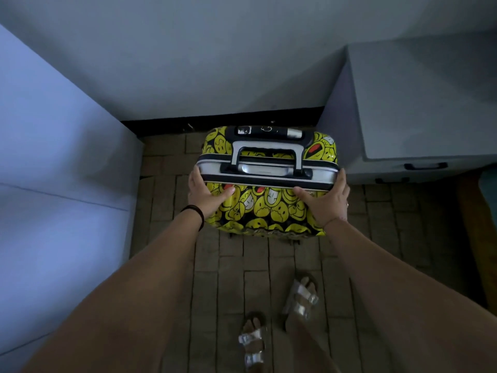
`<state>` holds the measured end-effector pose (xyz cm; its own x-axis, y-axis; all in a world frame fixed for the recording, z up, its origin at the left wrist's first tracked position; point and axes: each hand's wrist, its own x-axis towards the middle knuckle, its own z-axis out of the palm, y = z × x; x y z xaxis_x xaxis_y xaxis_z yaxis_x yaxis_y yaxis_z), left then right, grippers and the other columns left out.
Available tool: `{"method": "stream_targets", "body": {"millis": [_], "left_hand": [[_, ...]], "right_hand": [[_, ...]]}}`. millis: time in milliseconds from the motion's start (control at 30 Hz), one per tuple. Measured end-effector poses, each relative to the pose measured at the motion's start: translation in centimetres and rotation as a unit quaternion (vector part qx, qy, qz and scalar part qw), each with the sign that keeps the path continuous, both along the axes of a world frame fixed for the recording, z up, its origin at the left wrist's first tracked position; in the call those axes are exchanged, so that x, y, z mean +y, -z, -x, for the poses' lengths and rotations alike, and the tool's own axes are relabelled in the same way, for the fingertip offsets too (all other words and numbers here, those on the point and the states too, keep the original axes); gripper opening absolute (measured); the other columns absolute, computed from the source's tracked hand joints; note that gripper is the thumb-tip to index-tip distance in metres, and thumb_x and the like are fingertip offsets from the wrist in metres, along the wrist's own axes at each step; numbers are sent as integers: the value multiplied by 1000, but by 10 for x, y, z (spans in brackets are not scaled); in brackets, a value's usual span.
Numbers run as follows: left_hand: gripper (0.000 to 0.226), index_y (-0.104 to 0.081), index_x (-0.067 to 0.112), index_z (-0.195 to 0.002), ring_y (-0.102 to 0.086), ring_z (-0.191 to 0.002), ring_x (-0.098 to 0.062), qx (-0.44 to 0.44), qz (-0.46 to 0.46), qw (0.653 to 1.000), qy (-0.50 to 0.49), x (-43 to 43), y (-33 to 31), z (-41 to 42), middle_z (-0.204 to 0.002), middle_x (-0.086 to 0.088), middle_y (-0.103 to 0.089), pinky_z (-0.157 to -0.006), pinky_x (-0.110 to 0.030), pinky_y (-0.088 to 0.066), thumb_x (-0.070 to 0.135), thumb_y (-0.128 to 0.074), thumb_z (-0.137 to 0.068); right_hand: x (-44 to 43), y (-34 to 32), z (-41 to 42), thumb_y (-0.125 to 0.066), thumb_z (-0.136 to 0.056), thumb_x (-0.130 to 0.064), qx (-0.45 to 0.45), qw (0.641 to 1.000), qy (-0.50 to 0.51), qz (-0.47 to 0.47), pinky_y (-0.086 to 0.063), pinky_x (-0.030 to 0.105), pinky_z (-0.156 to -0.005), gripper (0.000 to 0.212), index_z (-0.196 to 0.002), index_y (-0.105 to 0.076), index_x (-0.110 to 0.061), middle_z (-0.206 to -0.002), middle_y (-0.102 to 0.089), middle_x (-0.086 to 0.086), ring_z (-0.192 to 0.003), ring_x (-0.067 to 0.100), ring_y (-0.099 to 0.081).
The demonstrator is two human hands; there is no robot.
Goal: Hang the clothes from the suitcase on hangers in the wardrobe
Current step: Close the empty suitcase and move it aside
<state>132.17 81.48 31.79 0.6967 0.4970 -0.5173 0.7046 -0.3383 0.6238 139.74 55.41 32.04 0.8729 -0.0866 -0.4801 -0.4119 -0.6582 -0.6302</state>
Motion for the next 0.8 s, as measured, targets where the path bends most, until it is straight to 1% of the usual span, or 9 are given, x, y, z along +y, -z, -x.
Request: {"method": "stream_targets", "body": {"millis": [100, 167, 267, 467, 600, 700, 800], "left_hand": [[118, 5, 22, -151, -15, -144, -31, -8, 4, 1000, -24, 11, 0, -37, -159, -1, -1, -114, -55, -22, 47, -77, -70], [119, 7, 19, -151, -12, -145, -28, -22, 4, 999, -47, 17, 0, -61, -159, -3, 0, -115, -51, -20, 44, -78, -71], [121, 9, 13, -150, -9, -146, -25, -19, -1, 996, -82, 26, 0, -97, -159, -7, 0, -117, -45, -17, 44, -78, -72], [127, 14, 12, -149, -10, -146, -25, -27, 17, 992, -123, 42, 9, -156, -160, -6, -1, -118, -46, -16, 48, -78, -69], [125, 14, 11, -149, -11, -146, -25, -36, 16, 990, -133, 48, 10, -192, -160, -6, -2, -118, -42, -16, 48, -76, -71], [125, 13, 11, -149, -13, -145, -27, -40, 10, 991, -124, 51, 9, -214, -159, -7, -3, -118, -43, -17, 48, -76, -70], [127, 11, 13, -150, -16, -144, -29, -41, 15, 992, -122, 55, 12, -228, -159, -8, -7, -116, -49, -20, 49, -78, -67]], "right_hand": [[13, 1, -46, -75, -61, -63, 3, 1000, -9, -2, -31, 50, -108, 123, -150, 3, -28, -155, -13, 6, -139, 35, -25], [24, 1, -80, -75, -59, -63, 2, 1000, -25, -9, -31, 52, -109, 124, -149, 3, -30, -155, -13, 5, -139, 35, -25], [36, -1, -124, -75, -60, -63, 10, 999, -41, -12, -32, 52, -109, 124, -149, 4, -31, -155, -11, 4, -139, 36, -25], [56, 3, -195, -75, -61, -63, -9, 997, -72, -14, -34, 50, -108, 122, -149, 3, -29, -156, -11, 3, -139, 35, -26], [66, 2, -238, -75, -62, -62, -6, 996, -83, -15, -33, 49, -108, 121, -150, 2, -28, -156, -11, 3, -139, 34, -26], [68, 2, -258, -74, -63, -61, 1, 997, -81, -11, -31, 50, -108, 121, -150, 4, -27, -156, -11, 5, -139, 36, -24], [69, 3, -268, -73, -63, -63, 15, 998, -64, -1, -31, 53, -108, 124, -149, 7, -27, -156, -9, 7, -139, 37, -24]]}}
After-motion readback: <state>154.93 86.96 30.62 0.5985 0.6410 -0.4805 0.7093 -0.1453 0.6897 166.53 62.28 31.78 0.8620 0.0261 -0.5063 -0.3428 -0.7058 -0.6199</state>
